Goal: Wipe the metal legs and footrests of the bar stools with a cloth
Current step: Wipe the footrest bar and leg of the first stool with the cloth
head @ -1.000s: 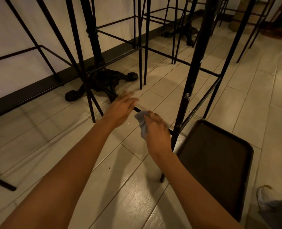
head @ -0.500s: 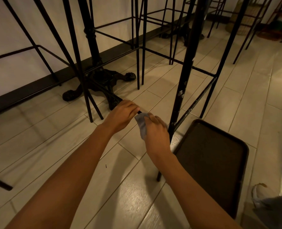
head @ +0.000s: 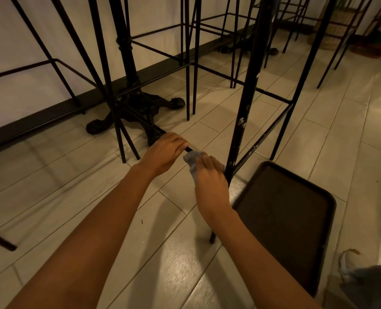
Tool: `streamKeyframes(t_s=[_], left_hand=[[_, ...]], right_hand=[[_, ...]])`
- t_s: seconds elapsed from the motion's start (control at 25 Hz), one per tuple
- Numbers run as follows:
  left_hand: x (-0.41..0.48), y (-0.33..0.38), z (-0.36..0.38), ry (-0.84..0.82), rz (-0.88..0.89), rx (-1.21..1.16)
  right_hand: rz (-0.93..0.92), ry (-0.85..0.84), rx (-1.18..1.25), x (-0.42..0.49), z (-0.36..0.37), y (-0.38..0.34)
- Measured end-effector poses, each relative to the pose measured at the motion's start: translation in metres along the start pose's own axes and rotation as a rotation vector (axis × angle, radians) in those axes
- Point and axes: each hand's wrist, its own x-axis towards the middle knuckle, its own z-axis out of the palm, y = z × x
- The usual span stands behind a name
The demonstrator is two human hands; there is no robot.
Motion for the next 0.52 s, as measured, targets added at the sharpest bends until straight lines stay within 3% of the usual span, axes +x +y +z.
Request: streamKeyframes(t_s=[0.2, 0.36, 0.52], left_hand=[[-0.001, 0.007, -0.002, -0.020, 0.029, 0.020], [-0.006, 0.014, -0.003, 0.034, 0.056, 0.037], [-0.017, 0.025, 0.003, 0.044, -0.118, 0.039]], right_hand=[[0.041, -0.178, -0.139, 0.012, -0.013, -0.009], [0.007, -0.174, -0.254, 0.001, -0.015, -0.008], [-0.051, -0.151, -0.310, -0.007, -0.012, -0.002]])
